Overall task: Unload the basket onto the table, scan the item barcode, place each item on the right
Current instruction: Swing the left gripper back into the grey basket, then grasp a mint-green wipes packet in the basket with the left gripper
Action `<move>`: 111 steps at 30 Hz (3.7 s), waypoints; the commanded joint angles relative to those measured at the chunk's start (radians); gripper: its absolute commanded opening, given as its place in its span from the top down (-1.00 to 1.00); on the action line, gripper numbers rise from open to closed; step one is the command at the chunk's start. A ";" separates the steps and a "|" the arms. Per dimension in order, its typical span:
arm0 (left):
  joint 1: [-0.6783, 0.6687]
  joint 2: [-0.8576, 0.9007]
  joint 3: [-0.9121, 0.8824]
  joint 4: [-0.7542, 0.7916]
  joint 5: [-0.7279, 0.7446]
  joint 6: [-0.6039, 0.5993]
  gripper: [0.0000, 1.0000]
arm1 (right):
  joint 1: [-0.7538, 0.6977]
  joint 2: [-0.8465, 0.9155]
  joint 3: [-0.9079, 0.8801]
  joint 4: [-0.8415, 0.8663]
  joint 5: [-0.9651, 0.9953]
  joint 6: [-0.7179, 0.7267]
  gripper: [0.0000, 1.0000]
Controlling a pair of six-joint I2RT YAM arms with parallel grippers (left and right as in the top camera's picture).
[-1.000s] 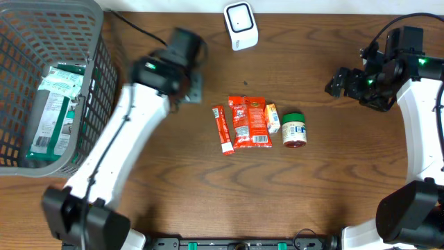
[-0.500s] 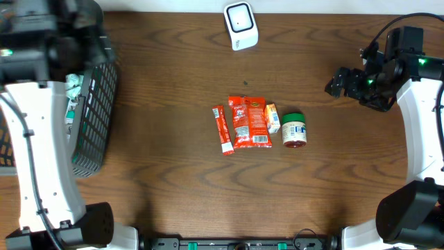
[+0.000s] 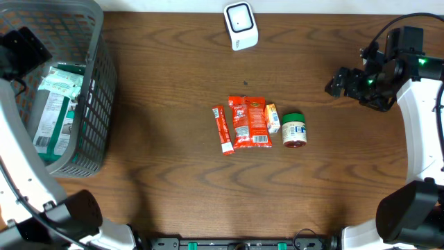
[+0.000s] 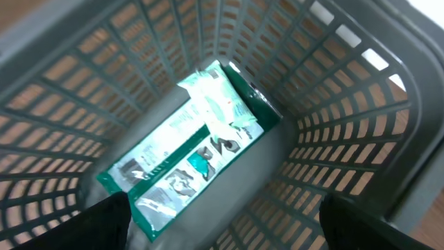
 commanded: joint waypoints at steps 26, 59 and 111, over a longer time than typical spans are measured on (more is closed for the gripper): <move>0.044 0.342 -0.002 0.153 -0.012 -0.301 -0.75 | -0.011 -0.010 -0.001 -0.001 -0.008 -0.003 -0.99; 0.042 0.660 -0.030 0.294 -0.066 -0.642 -0.33 | -0.011 -0.010 -0.001 -0.001 -0.008 -0.003 -0.98; 0.006 0.502 -0.356 0.583 -0.112 -0.740 -0.43 | -0.011 -0.010 -0.001 -0.001 -0.008 -0.003 -0.98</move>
